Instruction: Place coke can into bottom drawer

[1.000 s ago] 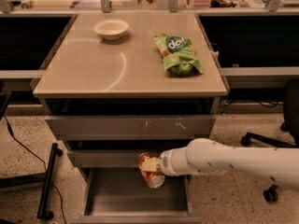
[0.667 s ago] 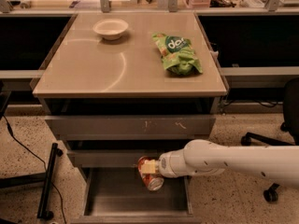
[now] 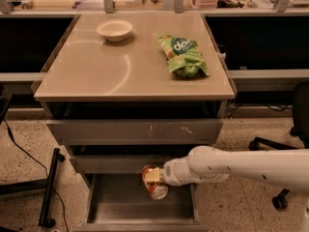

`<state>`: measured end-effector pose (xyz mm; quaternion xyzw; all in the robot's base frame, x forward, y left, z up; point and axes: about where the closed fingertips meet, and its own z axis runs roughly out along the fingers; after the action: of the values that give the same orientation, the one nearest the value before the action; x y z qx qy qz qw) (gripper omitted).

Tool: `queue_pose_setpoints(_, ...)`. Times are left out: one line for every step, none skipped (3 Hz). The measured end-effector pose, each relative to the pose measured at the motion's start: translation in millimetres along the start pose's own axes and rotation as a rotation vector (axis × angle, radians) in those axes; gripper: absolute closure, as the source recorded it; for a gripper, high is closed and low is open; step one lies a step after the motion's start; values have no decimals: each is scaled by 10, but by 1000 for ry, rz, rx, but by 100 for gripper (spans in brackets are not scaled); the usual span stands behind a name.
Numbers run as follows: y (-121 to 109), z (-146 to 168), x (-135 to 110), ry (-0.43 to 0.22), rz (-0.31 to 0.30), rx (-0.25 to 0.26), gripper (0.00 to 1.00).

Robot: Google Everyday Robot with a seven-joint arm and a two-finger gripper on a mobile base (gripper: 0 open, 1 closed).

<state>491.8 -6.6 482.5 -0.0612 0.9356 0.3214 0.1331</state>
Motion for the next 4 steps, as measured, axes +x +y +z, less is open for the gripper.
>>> queue_pose_setpoints(-68, -3, 44, -8, 31, 6, 100)
queue_pose_setpoints(-222, 220, 94, 2, 79, -17, 100)
queue_pose_setpoints(-403, 609, 179, 38, 121, -57, 100)
queue_pose_setpoints(-564, 950, 193, 36, 140, -110, 100)
